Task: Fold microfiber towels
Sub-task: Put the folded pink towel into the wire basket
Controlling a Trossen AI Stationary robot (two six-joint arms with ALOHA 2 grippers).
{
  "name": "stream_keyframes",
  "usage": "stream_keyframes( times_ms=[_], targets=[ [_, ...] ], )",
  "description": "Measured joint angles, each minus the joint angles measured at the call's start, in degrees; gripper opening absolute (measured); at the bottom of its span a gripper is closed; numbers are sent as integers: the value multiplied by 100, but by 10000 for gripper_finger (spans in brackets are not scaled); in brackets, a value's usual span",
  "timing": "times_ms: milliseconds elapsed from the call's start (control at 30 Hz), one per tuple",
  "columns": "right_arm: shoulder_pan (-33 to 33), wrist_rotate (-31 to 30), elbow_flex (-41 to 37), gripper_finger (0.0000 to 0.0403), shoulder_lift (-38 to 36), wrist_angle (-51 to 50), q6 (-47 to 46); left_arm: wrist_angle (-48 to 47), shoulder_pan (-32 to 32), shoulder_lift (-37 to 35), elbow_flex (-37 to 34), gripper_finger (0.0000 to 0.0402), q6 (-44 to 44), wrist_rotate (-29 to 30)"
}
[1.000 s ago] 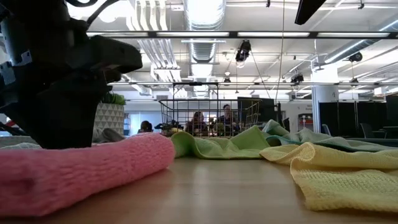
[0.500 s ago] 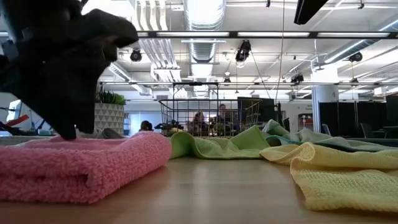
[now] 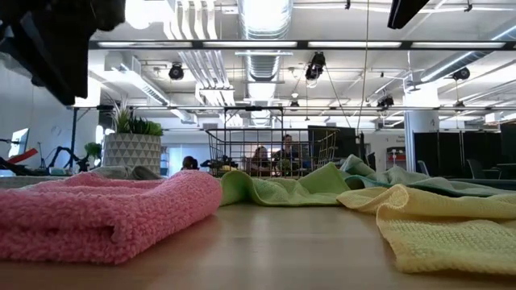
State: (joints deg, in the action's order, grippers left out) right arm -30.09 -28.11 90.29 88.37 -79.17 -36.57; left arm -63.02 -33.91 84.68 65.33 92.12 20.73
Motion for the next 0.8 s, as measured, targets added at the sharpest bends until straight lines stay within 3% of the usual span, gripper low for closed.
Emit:
stream_keyframes(
  times_ms=[133, 300, 500, 800],
  targets=[
    [9, -11, -430, 91, -285, 53, -492, 421, -4, -495, -581, 111, 1, 117],
    [8, 27, -1199, 91, -765, 594, -1482, 1704, -4, -1277, -1629, 111, -74, 104],
    [7, 157, -2067, 91, -1259, 2477, -2079, 2860, -4, -2218, -2599, 111, -444, 48],
    [11, 107, -2939, 91, -1259, 5235, -2432, 3123, -4, -3178, -3274, 119, -809, -610]
  ],
)
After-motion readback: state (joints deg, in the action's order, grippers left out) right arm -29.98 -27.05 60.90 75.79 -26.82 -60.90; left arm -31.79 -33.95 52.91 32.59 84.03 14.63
